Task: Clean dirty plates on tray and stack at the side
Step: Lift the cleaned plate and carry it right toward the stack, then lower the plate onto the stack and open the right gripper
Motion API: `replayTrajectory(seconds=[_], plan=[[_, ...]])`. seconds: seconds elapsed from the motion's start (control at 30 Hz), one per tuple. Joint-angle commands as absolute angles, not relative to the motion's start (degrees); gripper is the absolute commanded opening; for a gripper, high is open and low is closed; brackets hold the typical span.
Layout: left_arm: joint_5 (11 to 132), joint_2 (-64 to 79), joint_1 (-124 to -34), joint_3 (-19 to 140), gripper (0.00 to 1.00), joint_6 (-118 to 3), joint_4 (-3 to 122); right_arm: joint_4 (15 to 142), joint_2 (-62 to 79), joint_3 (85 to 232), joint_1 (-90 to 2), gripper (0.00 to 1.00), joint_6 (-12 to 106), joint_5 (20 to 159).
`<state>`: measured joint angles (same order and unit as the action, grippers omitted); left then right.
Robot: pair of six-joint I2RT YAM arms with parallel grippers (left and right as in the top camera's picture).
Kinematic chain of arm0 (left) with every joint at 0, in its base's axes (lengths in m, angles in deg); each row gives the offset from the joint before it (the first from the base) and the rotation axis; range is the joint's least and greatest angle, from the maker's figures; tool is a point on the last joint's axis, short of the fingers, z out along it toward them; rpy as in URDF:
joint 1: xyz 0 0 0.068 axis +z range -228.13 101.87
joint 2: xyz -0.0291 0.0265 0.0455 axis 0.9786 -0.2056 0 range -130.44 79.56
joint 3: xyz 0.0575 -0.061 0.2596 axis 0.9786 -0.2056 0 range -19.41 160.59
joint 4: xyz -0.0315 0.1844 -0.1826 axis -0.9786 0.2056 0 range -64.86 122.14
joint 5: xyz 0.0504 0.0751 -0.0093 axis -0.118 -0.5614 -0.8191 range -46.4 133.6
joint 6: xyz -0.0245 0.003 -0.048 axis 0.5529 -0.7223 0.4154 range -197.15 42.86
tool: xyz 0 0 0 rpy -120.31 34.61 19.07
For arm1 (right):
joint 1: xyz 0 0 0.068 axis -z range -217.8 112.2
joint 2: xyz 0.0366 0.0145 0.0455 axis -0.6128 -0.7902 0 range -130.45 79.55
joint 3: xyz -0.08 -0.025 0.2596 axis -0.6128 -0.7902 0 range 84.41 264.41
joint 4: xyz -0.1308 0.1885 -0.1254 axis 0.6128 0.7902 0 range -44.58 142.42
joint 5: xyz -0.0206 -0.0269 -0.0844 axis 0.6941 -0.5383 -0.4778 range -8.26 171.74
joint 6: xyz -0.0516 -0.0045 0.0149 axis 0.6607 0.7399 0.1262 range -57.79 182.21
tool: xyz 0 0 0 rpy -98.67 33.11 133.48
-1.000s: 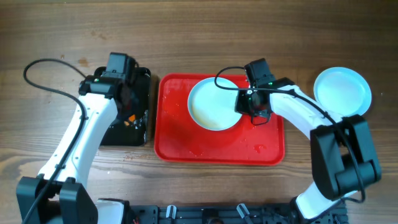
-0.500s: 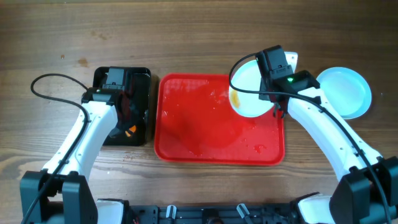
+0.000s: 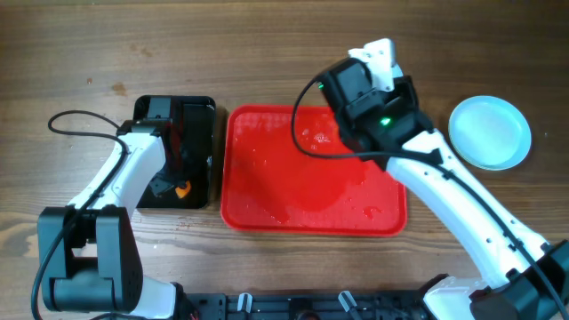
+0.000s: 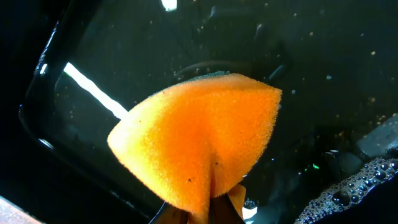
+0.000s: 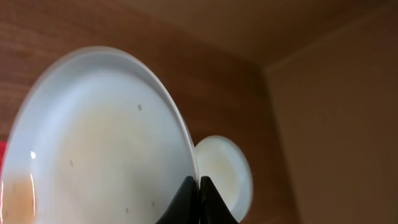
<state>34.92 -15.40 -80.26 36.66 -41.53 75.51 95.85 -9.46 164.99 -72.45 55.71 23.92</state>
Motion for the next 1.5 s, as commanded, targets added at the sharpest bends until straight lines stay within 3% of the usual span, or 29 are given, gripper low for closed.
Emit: replayTrajectory(seconds=[0.0,0.23,0.33,0.4,0.57,0.63,0.67,0.73,0.87,0.93,1.07,1.2,1.47], plan=[[35.2,-16.0,-80.0,36.3,0.04,-42.5,75.0,90.5,-8.3,166.3,-75.3,0.05,68.2,11.3],[35.2,-16.0,-80.0,36.3,0.04,-42.5,74.8,78.7,-8.3,166.3,-81.0,0.05,80.2,7.8],[35.3,-16.0,-80.0,36.3,0.04,-42.5,74.8,78.5,-8.3,166.3,-81.7,0.04,78.2,8.6],[35.3,-16.0,-80.0,36.3,0.04,-42.5,74.8,80.9,-8.3,166.3,-81.7,0.05,72.1,12.2],[35.8,-16.0,-80.0,36.3,0.04,-42.5,74.8,91.2,-9.3,166.3,-79.8,0.04,39.3,45.2],[35.9,-16.0,-80.0,36.3,0.04,-42.5,74.8,91.0,-9.9,165.9,-78.6,0.16,32.7,53.8],[35.9,-16.0,-80.0,36.3,0.04,-42.5,74.8,91.0,-9.9,165.7,-78.2,0.52,30.3,57.4],[36.7,-16.0,-80.0,36.3,0.04,-43.2,74.7,91.8,-9.9,164.8,-77.8,1.00,27.9,60.0],[37.2,-16.0,-80.0,36.3,0.04,-43.8,74.4,103.0,-10.4,164.3,-70.3,1.00,10.1,59.8],[37.2,-16.0,-80.0,36.3,0.04,-43.8,74.0,112.2,-10.4,164.3,-59.9,1.00,1.5,62.9],[37.2,-16.0,-80.0,36.3,0.04,-44.0,73.5,121.0,-10.4,163.7,-46.9,1.00,-0.4,64.2],[37.5,-16.0,-80.0,36.3,0.04,-44.5,72.9,121.5,-10.3,156.0,-38.4,1.00,-0.7,65.5],[37.8,-16.0,-80.0,36.3,0.04,-45.9,72.9,113.1,-10.3,141.5,-35.8,1.00,-0.8,70.3]])
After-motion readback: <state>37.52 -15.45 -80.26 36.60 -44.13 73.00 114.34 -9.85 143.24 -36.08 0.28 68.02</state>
